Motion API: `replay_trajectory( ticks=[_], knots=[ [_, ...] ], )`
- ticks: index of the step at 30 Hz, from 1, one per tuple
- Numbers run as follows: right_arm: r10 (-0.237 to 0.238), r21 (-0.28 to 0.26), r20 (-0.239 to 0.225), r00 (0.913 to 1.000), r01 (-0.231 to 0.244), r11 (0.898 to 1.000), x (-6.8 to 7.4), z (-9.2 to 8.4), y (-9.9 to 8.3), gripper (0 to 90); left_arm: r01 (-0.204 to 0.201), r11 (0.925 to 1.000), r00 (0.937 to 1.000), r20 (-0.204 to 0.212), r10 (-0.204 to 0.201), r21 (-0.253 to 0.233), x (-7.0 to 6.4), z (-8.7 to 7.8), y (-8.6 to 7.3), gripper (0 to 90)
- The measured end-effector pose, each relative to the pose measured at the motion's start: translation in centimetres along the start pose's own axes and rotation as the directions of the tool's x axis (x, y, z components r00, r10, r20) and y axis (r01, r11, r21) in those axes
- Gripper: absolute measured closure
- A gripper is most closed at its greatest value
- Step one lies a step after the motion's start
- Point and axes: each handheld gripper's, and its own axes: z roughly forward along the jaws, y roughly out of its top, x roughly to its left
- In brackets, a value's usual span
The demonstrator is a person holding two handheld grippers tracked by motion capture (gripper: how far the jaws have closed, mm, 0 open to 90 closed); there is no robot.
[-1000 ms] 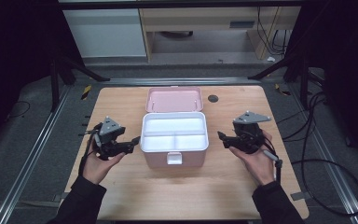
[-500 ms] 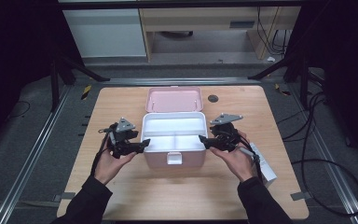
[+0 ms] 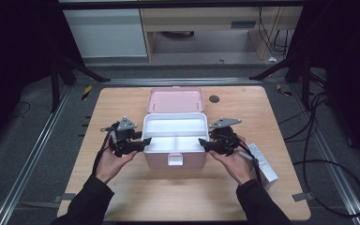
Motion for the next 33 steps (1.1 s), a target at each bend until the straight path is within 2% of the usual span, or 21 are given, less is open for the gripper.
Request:
replay_trajectory(
  ticks=[3,6,7,11,13,15,16,18,20,21,23,24,25,26,27,28,29,30,31,32,33],
  knots=[
    [0.005,0.006,0.008,1.0,-0.005,1.0,0.3,-0.1,0.0,51.8,-0.024,0.9996,0.9997,-0.008,0.025,0.016,-0.1,0.3,-0.1,53.0],
    [0.008,0.012,0.009,0.9999,-0.009,1.0,0.3,-0.1,0.0,51.8,-0.029,0.9996,0.9996,-0.007,0.029,0.007,-0.1,0.3,-0.2,51.7],
    [0.005,0.012,0.003,1.0,-0.005,1.0,0.2,-0.2,0.1,51.5,-0.038,0.9991,0.9992,-0.011,0.038,-0.018,-0.1,-0.1,-0.1,49.9],
    [-0.009,-0.033,0.01,0.9999,0.01,0.999,-0.1,-1.3,0.7,48.0,-0.044,0.9972,0.999,-0.009,0.043,-0.061,0.4,-1.6,0.6,45.2],
    [-0.006,-0.043,0.002,1.0,0.006,0.999,-0.3,-1.7,1.0,48.1,-0.056,0.9968,0.9984,0.004,0.056,-0.056,0.6,-2.0,0.8,44.9],
    [-0.026,-0.075,-0.007,0.9996,0.026,0.997,-0.8,-2.4,1.4,47.8,-0.106,0.9931,0.9944,-0.005,0.106,-0.051,0.8,-2.5,1.2,44.0],
    [-0.049,-0.098,-0.033,0.9982,0.046,0.994,-1.2,-3.1,1.8,48.4,-0.114,0.9918,0.9931,0.02,0.115,-0.058,1.2,-2.6,1.6,43.1],
    [-0.068,-0.116,-0.044,0.9967,0.063,0.991,-1.6,-3.5,2.1,48.0,-0.126,0.99,0.9909,0.041,0.128,-0.065,1.6,-2.6,2.0,43.3],
    [-0.1,-0.117,-0.053,0.9936,0.094,0.989,-2.0,-3.7,2.6,48.0,-0.157,0.9862,0.985,0.063,0.16,-0.052,2.0,-2.5,2.8,41.9],
    [-0.11,-0.112,-0.051,0.9926,0.104,0.988,-2.2,-3.8,2.9,48.5,-0.157,0.9862,0.985,0.063,0.16,-0.052,2.0,-2.5,2.8,41.8],
    [-0.125,-0.105,-0.08,0.989,0.116,0.988,-2.6,-3.8,3.5,49.4,-0.195,0.98,0.9752,0.098,0.198,-0.039,2.3,-2.2,3.7,41.7],
    [-0.125,-0.105,-0.08,0.989,0.116,0.988,-2.6,-3.8,3.5,49.4,-0.195,0.98,0.9752,0.098,0.198,-0.039,2.3,-2.2,3.7,41.5],
    [-0.14,-0.104,-0.089,0.9861,0.131,0.986,-2.8,-3.8,3.9,49.8,-0.212,0.9767,0.9701,0.113,0.214,-0.033,2.4,-2.2,4.1,41.5],
    [-0.174,-0.092,-0.097,0.98,0.165,0.982,-3.1,-3.7,4.6,50.9,-0.244,0.9696,0.961,0.129,0.245,-0.024,2.5,-2.0,4.6,41.3],
    [-0.186,-0.086,-0.097,0.9778,0.178,0.98,-3.1,-3.6,4.9,50.6,-0.27,0.9629,0.9523,0.146,0.268,-0.011,2.5,-1.7,4.9,41.2],
    [-0.208,-0.078,-0.102,0.9728,0.2,0.977,-3.2,-3.5,5.3,51.0,-0.285,0.9586,0.9467,0.154,0.283,-0.011,2.5,-1.6,5.1,40.7],
    [-0.222,-0.075,-0.106,0.9693,0.215,0.974,-3.3,-3.5,5.5,51.8,-0.316,0.9486,0.9344,0.171,0.312,-0.004,2.5,-1.4,5.3,39.7],
    [-0.244,-0.07,-0.122,0.9621,0.237,0.969,-3.3,-3.4,5.9,52.0,-0.342,0.9397,0.9232,0.188,0.335,0.006,2.5,-1.2,5.5,39.9],
    [-0.244,-0.07,-0.122,0.9621,0.237,0.969,-3.3,-3.4,5.9,52.0,-0.342,0.9397,0.9232,0.188,0.335,0.006,2.5,-1.2,5.5,39.9],
    [-0.282,-0.057,-0.147,0.9481,0.276,0.959,-3.2,-3.3,6.6,54.0,-0.388,0.9217,0.9012,0.217,0.375,0.015,2.4,-0.8,5.8,40.5],
    [-0.299,-0.053,-0.161,0.9407,0.294,0.954,-3.2,-3.2,7.0,54.0,-0.409,0.912,0.8909,0.229,0.392,0.03,2.3,-0.6,5.9,41.4]
  ],
)
